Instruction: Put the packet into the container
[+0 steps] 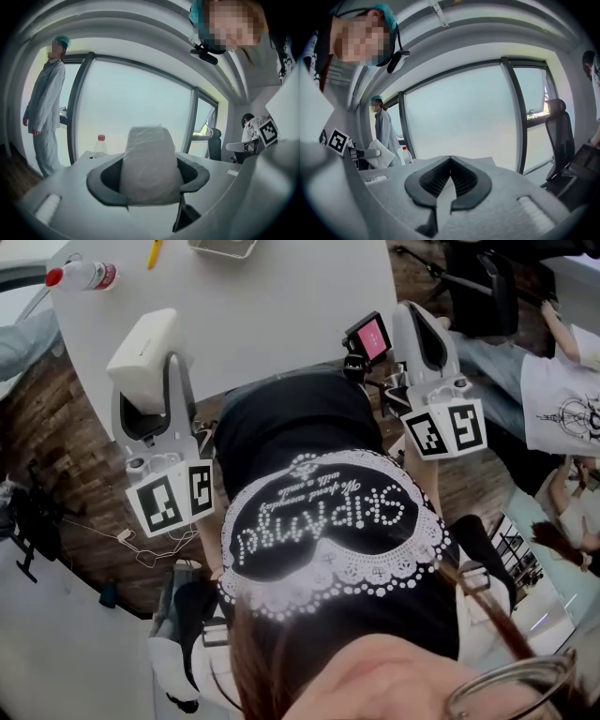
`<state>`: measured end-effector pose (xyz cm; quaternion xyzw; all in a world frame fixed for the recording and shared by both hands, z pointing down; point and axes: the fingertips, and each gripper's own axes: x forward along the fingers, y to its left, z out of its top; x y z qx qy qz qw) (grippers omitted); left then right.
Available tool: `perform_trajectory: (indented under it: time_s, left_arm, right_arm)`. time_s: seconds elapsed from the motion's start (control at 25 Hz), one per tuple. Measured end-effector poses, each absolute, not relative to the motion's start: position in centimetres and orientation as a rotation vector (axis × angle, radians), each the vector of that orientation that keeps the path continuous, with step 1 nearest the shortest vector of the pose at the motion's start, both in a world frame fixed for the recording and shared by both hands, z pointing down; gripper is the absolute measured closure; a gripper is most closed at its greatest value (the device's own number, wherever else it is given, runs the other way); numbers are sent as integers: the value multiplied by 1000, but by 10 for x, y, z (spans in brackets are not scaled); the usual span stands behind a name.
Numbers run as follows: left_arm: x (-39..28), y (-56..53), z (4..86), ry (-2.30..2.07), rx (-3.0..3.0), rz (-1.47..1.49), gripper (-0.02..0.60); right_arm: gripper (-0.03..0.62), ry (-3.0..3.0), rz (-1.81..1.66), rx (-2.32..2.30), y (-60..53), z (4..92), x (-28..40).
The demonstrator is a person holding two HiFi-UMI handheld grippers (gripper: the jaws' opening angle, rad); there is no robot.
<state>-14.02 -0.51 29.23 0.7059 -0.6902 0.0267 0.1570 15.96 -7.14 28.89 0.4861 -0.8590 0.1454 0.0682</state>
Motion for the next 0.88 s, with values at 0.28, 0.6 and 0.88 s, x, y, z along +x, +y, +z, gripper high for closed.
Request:
perform_trajectory:
  time_s: [0.28, 0.6, 0.88]
  left_arm:
    - [-139, -10, 293, -1947, 2043, 75, 298]
    - [-134, -17, 294, -1903, 2083, 77, 298]
    - [-134, -18, 294, -1903, 2086, 79, 298]
  right_arm:
    - [599, -2580, 438, 1488, -68, 287, 159]
    - [599, -2557, 430, 1520, -65, 286, 163]
    - [599, -2556, 423, 1520, -65, 285, 165]
